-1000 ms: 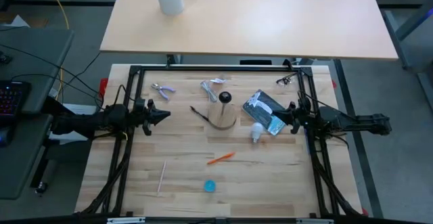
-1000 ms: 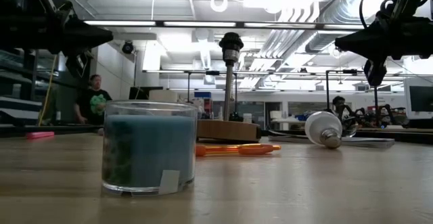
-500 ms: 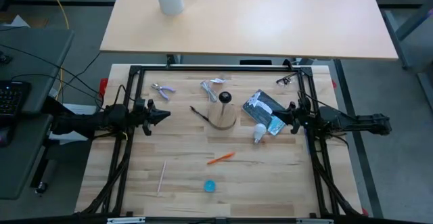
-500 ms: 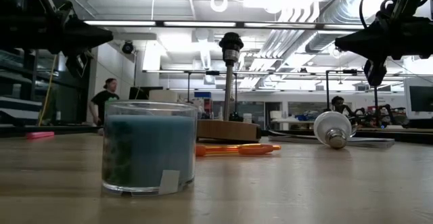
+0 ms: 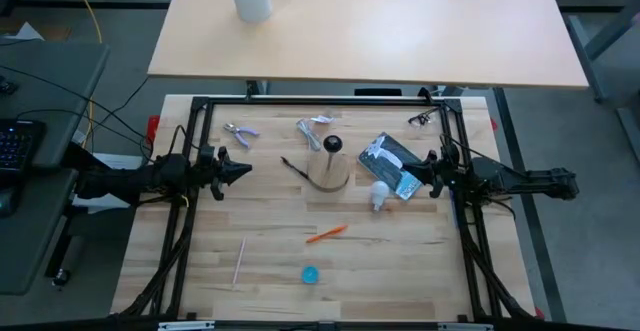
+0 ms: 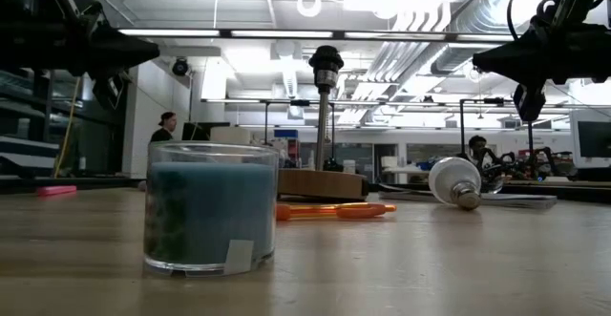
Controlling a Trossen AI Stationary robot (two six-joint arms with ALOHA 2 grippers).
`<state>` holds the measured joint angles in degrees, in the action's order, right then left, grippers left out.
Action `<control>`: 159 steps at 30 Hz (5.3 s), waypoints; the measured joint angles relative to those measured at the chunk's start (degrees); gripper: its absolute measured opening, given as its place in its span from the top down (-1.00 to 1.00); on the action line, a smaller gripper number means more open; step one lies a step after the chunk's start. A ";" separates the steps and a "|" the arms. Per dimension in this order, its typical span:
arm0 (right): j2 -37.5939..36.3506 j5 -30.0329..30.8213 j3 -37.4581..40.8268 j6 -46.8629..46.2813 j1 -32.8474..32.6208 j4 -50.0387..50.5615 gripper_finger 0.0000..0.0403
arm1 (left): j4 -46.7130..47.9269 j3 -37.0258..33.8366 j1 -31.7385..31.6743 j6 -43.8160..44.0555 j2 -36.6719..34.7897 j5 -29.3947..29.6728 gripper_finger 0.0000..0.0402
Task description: Screw lightbulb
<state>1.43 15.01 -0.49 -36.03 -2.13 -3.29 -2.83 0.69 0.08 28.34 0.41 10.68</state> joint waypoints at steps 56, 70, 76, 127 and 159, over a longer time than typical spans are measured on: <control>46.31 -0.33 -56.88 -11.09 5.37 32.23 -0.30 | -33.15 3.14 -0.42 8.40 3.69 21.06 0.99; 63.97 -20.78 -54.80 -20.87 3.83 59.11 -0.30 | -0.88 30.65 -8.45 8.89 39.93 5.61 0.27; 62.77 -12.25 -54.82 -19.14 0.82 59.33 -0.30 | -1.16 31.24 -13.30 6.08 55.09 -6.84 0.06; 50.32 -0.18 -54.82 -20.48 -0.13 64.32 -0.30 | 27.89 46.34 -6.32 1.63 80.85 -22.07 1.00; 50.30 4.01 -54.82 -19.43 -0.13 64.42 -0.30 | 31.83 56.44 -4.83 -7.76 104.09 -8.19 0.34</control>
<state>51.73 19.03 -55.31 -55.46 -2.26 61.13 29.00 57.13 -4.76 20.57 104.49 2.49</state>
